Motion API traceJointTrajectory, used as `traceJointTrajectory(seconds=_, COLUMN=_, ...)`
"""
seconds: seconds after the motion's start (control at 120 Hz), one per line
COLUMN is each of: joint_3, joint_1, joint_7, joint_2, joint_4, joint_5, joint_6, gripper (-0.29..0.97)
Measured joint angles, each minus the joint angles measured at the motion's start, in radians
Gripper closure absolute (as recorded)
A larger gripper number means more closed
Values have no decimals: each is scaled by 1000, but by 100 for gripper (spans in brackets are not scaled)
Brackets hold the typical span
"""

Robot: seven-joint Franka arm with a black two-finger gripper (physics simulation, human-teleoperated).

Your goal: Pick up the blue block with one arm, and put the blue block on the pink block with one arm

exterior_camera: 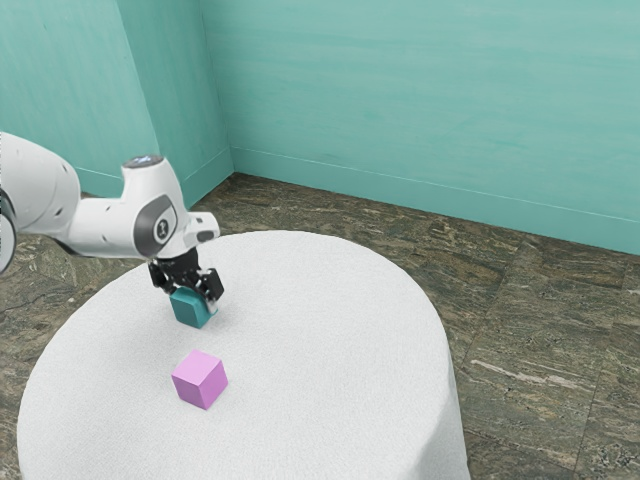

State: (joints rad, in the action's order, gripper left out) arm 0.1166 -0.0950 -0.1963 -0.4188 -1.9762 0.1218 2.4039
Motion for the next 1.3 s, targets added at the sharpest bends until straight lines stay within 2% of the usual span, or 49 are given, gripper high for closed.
traceJointTrajectory(seconds=0.125, joint_3=0, joint_1=0, joint_7=-10, joint_2=-3, joint_4=-3, joint_5=17, joint_6=6, gripper=1)
traceJointTrajectory(seconds=0.258, joint_3=-7, joint_1=0, joint_7=-14, joint_2=3, joint_4=-3, joint_5=17, joint_6=11, gripper=25)
traceJointTrajectory(seconds=0.383, joint_3=-8, joint_1=1, joint_7=-11, joint_2=18, joint_4=-11, joint_5=11, joint_6=15, gripper=33)
traceJointTrajectory(seconds=0.442, joint_3=-8, joint_1=8, joint_7=-5, joint_2=66, joint_4=-42, joint_5=8, joint_6=16, gripper=33)
traceJointTrajectory(seconds=0.617, joint_3=-28, joint_1=53, joint_7=62, joint_2=360, joint_4=-283, joint_5=2, joint_6=18, gripper=32)
traceJointTrajectory(seconds=0.808, joint_3=-92, joint_1=65, joint_7=174, joint_2=562, joint_4=-492, joint_5=-1, joint_6=19, gripper=33)
traceJointTrajectory(seconds=0.958, joint_3=-114, joint_1=58, joint_7=254, joint_2=627, joint_4=-551, joint_5=-1, joint_6=19, gripper=32)
traceJointTrajectory(seconds=1.258, joint_3=-153, joint_1=57, joint_7=370, joint_2=635, joint_4=-596, joint_5=0, joint_6=18, gripper=32)
traceJointTrajectory(seconds=1.3, joint_3=-154, joint_1=57, joint_7=380, joint_2=634, joint_4=-598, joint_5=-16, joint_6=18, gripper=32)
